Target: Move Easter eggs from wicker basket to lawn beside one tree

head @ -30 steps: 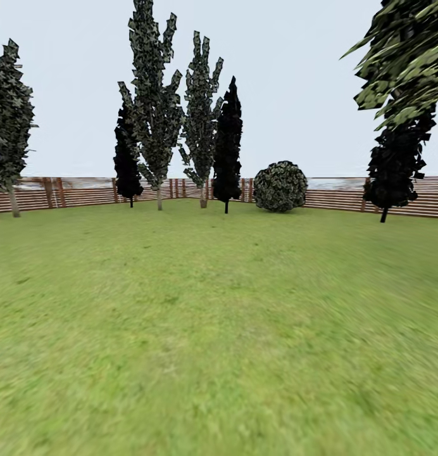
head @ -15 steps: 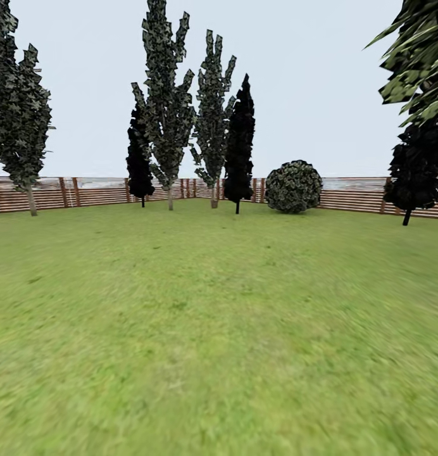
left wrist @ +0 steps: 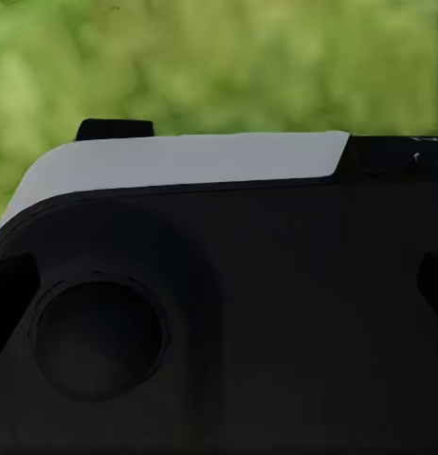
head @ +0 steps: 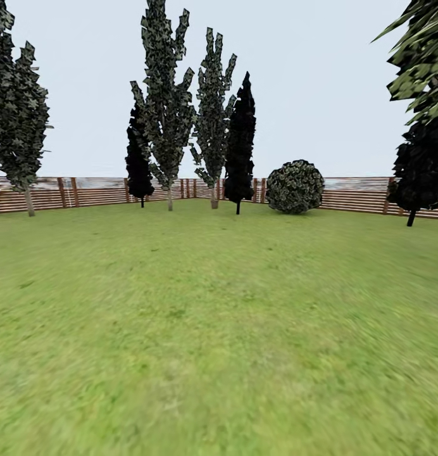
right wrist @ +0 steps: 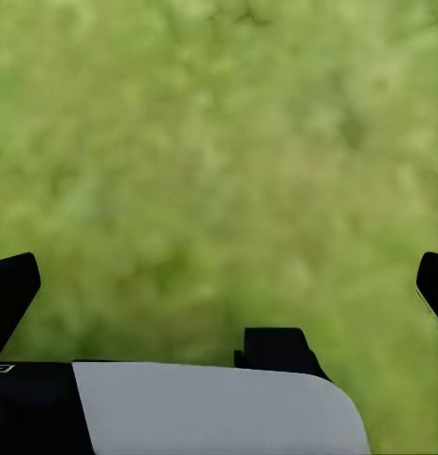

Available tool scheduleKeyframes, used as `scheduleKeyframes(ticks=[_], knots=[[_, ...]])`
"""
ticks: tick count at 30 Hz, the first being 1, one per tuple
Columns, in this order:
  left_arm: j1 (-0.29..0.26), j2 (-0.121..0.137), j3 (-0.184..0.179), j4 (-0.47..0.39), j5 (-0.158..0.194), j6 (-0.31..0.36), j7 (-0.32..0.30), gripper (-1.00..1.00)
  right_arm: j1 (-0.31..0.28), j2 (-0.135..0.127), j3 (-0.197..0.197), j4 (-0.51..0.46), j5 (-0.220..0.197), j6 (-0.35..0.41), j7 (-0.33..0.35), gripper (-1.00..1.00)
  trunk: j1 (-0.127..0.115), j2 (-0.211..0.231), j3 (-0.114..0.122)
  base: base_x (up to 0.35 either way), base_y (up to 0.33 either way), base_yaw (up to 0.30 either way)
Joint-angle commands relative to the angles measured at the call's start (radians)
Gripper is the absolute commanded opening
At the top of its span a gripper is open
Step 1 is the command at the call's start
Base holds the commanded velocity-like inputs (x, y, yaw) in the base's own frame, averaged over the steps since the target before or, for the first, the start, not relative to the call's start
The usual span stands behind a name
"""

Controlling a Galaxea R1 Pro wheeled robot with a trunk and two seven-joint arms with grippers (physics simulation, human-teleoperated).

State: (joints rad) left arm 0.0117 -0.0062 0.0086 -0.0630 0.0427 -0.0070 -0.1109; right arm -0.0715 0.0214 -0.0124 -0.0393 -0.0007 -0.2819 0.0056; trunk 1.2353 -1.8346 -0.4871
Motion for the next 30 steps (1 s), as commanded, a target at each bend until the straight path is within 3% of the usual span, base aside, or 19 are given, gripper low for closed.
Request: scheduleKeyframes(ticks=[1, 17, 30], knots=[[0.000, 0.000, 0.001, -0.001, 0.004, -0.001, -0.003, 1.00, -0.001, 0.000, -0.001, 0.001, 0.000, -0.003, 0.001, 1.00, 0.001, 0.000, -0.001, 0.333, 0.000, 0.000], [0.000, 0.000, 0.001, -0.001, 0.005, -0.001, -0.004, 1.00, -0.001, 0.001, 0.000, 0.001, 0.001, -0.002, 0.002, 1.00, 0.001, 0.000, -0.001, 0.334, 0.000, 0.000], [0.000, 0.000, 0.001, -0.001, 0.004, -0.001, -0.004, 1.00, -0.001, 0.002, 0.002, 0.001, 0.002, 0.000, 0.005, 1.00, 0.001, 0.000, -0.018, 0.334, 0.000, 0.000]])
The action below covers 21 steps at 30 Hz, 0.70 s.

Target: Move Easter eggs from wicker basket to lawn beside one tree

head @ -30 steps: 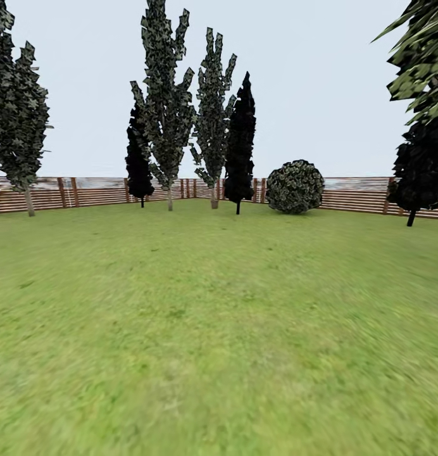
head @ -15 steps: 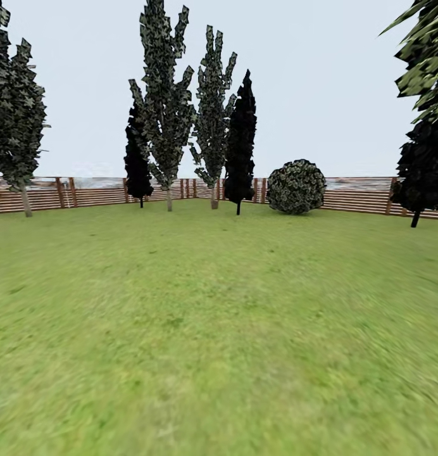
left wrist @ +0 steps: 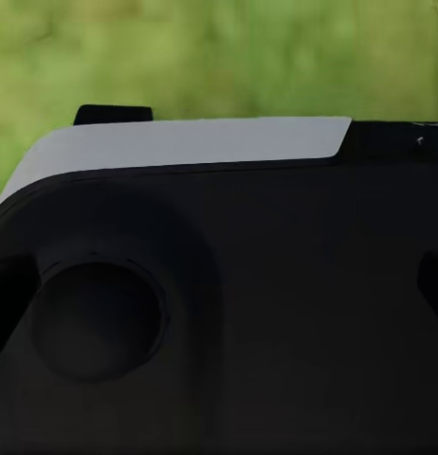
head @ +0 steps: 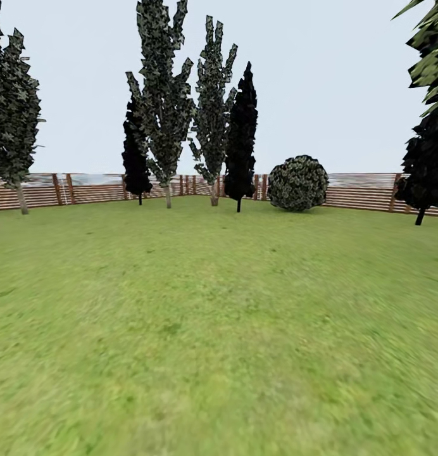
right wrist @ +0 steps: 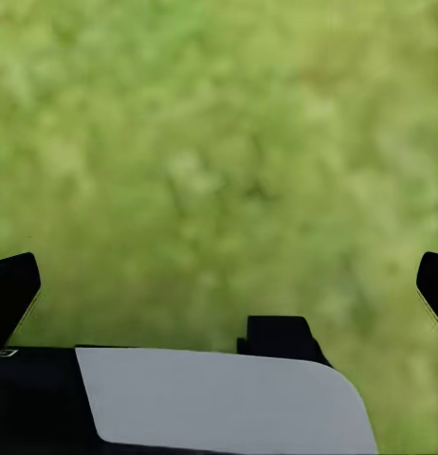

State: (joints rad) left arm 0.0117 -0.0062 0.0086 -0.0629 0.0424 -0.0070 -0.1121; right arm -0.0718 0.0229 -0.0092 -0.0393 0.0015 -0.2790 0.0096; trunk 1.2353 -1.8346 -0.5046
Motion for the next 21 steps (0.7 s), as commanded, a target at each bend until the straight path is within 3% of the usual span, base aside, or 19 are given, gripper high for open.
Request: scheduleKeyframes(ticks=[1, 21], knots=[[0.000, 0.000, 0.001, -0.001, 0.004, -0.001, -0.003, 1.00, -0.001, 0.000, -0.001, 0.001, 0.000, -0.003, 0.001, 1.00, 0.001, 0.000, -0.003, 0.334, 0.000, 0.000], [0.000, 0.000, 0.001, -0.001, 0.005, -0.001, -0.003, 1.00, -0.001, -0.001, -0.001, 0.000, 0.000, -0.003, 0.000, 1.00, 0.001, 0.000, -0.033, 0.334, 0.000, 0.004]])
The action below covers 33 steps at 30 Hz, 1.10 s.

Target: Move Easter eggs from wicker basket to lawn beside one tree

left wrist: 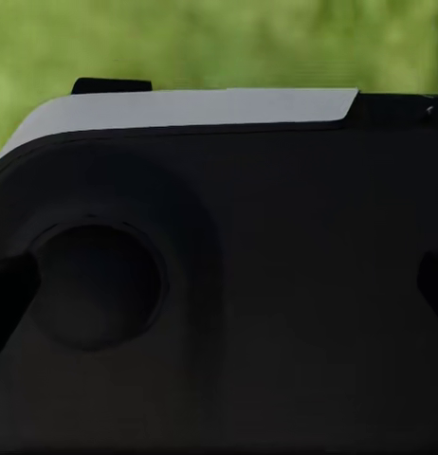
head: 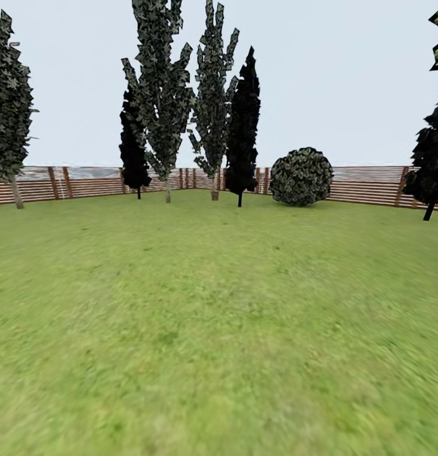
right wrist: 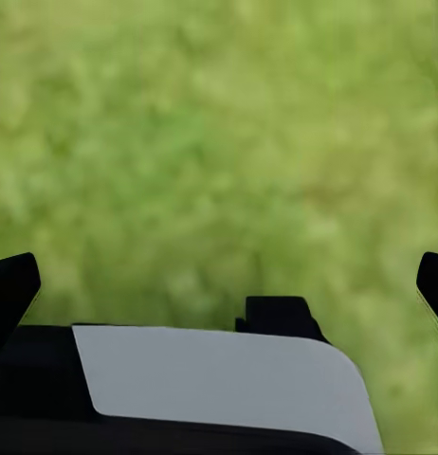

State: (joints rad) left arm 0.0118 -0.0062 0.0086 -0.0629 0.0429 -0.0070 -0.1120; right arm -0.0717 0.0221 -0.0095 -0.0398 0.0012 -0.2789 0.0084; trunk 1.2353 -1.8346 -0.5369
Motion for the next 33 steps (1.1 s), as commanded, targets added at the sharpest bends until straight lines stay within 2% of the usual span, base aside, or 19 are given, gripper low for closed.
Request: scheduleKeyframes(ticks=[1, 33], knots=[[0.000, 0.000, 0.001, -0.001, 0.004, -0.001, -0.003, 1.00, -0.001, 0.000, -0.002, 0.001, 0.000, -0.003, 0.001, 1.00, 0.001, 0.000, -0.002, 0.334, 0.000, 0.001], [0.000, 0.001, 0.001, -0.001, 0.004, -0.001, -0.003, 1.00, 0.000, -0.001, -0.003, 0.000, -0.001, -0.004, 0.000, 1.00, 0.001, 0.000, -0.004, 0.334, 0.000, 0.000]])
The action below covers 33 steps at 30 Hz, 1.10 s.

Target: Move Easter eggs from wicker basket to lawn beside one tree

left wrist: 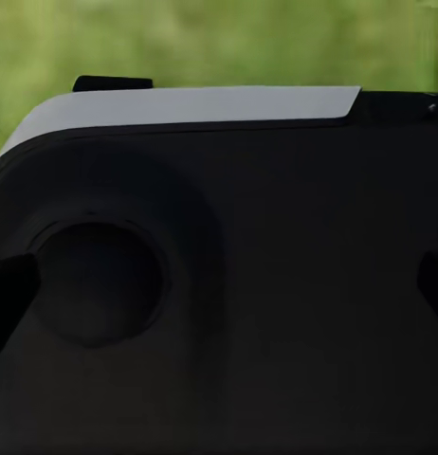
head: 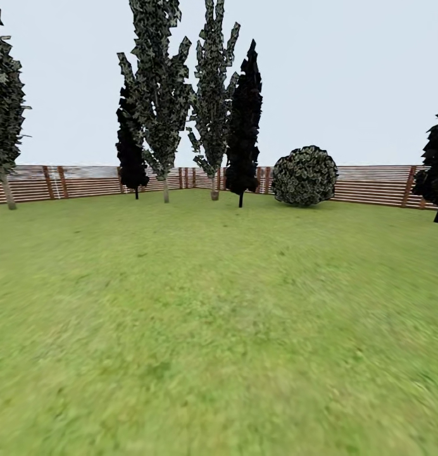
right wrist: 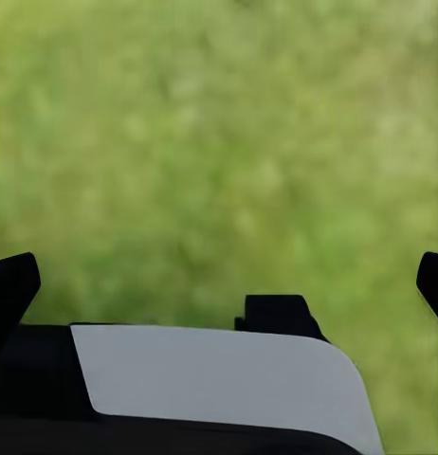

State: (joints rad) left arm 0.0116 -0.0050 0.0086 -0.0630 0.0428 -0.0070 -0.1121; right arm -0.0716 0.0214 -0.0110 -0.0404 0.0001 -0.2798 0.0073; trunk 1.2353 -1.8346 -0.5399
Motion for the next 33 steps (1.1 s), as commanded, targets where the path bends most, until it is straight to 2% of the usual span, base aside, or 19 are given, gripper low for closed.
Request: scheduleKeyframes(ticks=[1, 11, 33], knots=[[0.001, 0.000, 0.001, -0.001, 0.004, -0.001, -0.003, 1.00, -0.001, 0.000, -0.001, 0.001, 0.000, -0.004, 0.001, 1.00, 0.001, 0.000, -0.001, 0.334, 0.000, 0.000], [0.001, 0.000, 0.001, -0.001, 0.004, -0.001, -0.003, 1.00, -0.001, -0.002, 0.000, -0.001, 0.000, -0.004, 0.000, 1.00, 0.001, 0.000, -0.001, 0.334, 0.017, 0.000], [0.001, -0.001, 0.001, -0.001, 0.003, -0.001, -0.003, 1.00, -0.001, -0.002, -0.001, -0.001, 0.001, -0.004, 0.000, 1.00, 0.001, 0.000, -0.001, 0.334, 0.082, 0.000]])
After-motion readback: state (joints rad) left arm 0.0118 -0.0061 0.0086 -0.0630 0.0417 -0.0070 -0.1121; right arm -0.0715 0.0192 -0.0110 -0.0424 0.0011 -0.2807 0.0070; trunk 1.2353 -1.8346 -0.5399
